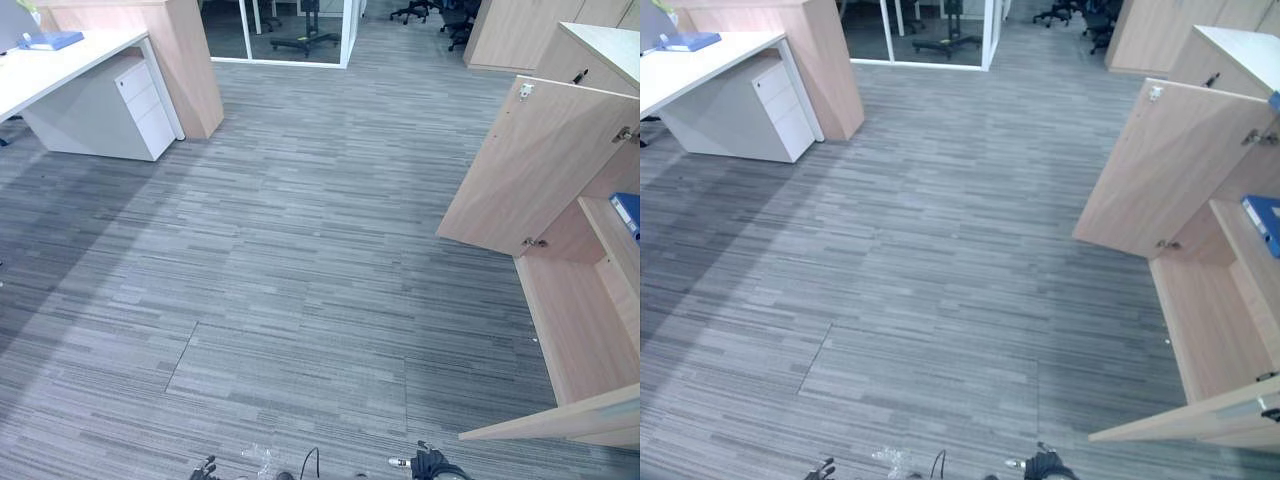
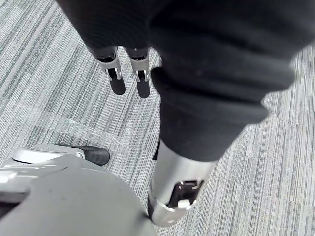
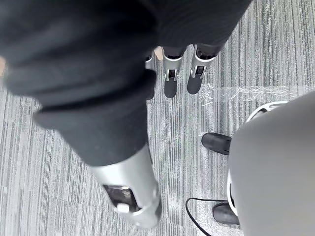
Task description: Walk over to the cabinet, pick up the folder, carry it to the office cabinet, place the folder inside the office cabinet, then close the office cabinet door
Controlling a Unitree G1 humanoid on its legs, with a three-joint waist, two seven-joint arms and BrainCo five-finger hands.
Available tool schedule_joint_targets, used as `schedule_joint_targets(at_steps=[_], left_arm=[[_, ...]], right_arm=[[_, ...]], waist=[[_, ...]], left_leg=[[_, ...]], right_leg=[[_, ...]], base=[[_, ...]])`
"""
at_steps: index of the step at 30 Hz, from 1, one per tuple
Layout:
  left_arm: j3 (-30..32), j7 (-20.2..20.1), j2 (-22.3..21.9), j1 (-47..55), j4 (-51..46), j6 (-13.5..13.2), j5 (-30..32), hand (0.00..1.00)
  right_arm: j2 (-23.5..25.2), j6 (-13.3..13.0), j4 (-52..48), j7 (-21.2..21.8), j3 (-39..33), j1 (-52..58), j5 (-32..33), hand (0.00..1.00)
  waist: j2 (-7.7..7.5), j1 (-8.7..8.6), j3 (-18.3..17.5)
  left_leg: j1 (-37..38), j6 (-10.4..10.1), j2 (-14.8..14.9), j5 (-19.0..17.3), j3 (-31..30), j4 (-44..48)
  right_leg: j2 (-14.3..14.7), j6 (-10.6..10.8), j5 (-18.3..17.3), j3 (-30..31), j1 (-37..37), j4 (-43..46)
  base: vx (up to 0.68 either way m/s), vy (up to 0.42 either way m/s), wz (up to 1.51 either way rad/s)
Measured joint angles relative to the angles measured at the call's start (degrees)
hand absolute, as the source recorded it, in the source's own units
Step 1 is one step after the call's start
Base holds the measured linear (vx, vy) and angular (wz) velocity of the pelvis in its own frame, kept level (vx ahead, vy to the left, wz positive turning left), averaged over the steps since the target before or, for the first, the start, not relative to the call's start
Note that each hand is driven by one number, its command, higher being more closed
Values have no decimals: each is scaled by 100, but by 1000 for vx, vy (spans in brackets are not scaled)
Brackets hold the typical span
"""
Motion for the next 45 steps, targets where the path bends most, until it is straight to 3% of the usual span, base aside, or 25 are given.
schedule_joint_targets(at_steps=[18,31,45], left_arm=[[7,-58,10,1,-10,-41,24,0],[-18,237,19,59,-306,-123,619,0],[-55,366,31,92,-457,-126,620,0]], right_arm=[[2,1,0,106,-14,-8,6,0],[28,-1,61,-42,-258,-249,14,0],[72,-2,112,-155,-361,-356,14,0]], waist=[[-22,4,29],[-118,24,91],[-119,38,180]], left_leg=[[0,17,-1,21,-25,-63],[-12,80,-90,88,-166,-177],[-89,78,-105,57,-196,-96]], right_leg=[[-6,11,-7,-138,-21,0],[-86,36,-12,-328,-27,0],[-102,92,-49,-377,-44,1]], base=[[1,2,1],[12,18,5],[-1,1,2]])
